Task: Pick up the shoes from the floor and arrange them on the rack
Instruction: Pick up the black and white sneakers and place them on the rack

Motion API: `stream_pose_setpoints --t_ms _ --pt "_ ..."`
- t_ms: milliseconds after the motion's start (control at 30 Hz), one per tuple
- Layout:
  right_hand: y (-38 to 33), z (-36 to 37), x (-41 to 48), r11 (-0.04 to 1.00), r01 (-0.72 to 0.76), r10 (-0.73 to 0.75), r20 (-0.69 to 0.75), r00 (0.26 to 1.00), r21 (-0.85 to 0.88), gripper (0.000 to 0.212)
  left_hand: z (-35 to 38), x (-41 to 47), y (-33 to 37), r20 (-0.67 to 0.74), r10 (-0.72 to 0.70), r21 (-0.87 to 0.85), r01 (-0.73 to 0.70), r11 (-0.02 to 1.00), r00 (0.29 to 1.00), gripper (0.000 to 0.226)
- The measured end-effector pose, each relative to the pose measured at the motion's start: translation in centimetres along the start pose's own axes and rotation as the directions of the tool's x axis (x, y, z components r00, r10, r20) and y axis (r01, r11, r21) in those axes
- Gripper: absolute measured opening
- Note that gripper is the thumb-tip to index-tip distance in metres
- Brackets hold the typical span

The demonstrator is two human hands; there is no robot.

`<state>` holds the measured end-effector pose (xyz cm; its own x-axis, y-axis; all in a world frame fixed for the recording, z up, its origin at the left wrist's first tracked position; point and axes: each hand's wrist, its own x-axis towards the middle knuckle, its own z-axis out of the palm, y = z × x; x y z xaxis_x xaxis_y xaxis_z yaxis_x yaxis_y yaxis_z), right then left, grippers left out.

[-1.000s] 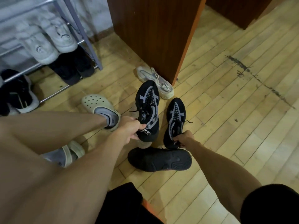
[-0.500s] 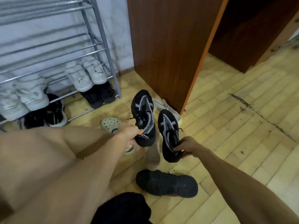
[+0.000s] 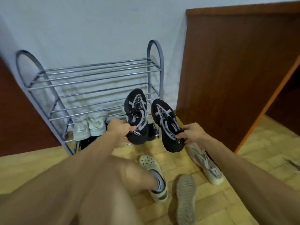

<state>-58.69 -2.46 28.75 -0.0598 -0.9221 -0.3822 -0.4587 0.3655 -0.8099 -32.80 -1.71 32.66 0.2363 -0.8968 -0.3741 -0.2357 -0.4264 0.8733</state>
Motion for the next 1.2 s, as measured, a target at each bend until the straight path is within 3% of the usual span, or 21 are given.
stream_pose_setpoints --t_ms 167,367,567,700,800,933,1067,1200 --pt "-6.1 1.1 5.0 0.996 0.066 -0.067 0.013 0.998 0.056 0.043 -2.8 5.2 1.9 -0.063 -0.001 -0.052 -0.002 0.999 0.998 0.037" --pt "-11.9 3.2 12.3 0.991 0.098 -0.099 0.008 0.995 0.094 0.037 -2.6 13.2 5.1 -0.073 0.003 -0.150 -0.014 0.989 0.997 0.016" --pt "-14.8 4.5 19.8 0.992 0.109 -0.104 -0.071 0.992 0.068 0.047 -1.1 21.4 6.8 -0.063 -0.006 -0.239 -0.010 0.971 0.998 0.020" --pt "-15.4 4.9 23.4 0.994 0.110 -0.109 -0.090 0.990 0.012 0.040 -0.3 25.2 7.4 -0.070 0.028 -0.177 -0.040 0.983 0.997 0.029" --pt "-15.4 5.1 25.3 0.993 0.120 -0.120 -0.118 0.986 -0.006 0.007 0.1 26.6 7.6 -0.045 0.033 -0.148 -0.040 0.988 0.998 0.018" --pt "-14.9 5.4 26.5 0.981 0.156 -0.174 -0.178 0.968 -0.112 0.009 -0.5 26.9 7.6 0.020 0.020 -0.052 -0.019 0.998 1.000 0.017" --pt "-14.8 5.3 25.9 0.969 0.158 -0.181 -0.117 0.976 -0.189 0.028 -0.8 25.6 7.9 0.037 0.019 0.155 -0.025 0.988 0.999 0.015" --pt "-14.7 4.8 23.2 0.934 0.232 -0.246 -0.018 0.969 -0.272 0.032 -0.7 22.7 8.2 0.050 0.070 0.168 -0.077 0.983 0.996 0.038"
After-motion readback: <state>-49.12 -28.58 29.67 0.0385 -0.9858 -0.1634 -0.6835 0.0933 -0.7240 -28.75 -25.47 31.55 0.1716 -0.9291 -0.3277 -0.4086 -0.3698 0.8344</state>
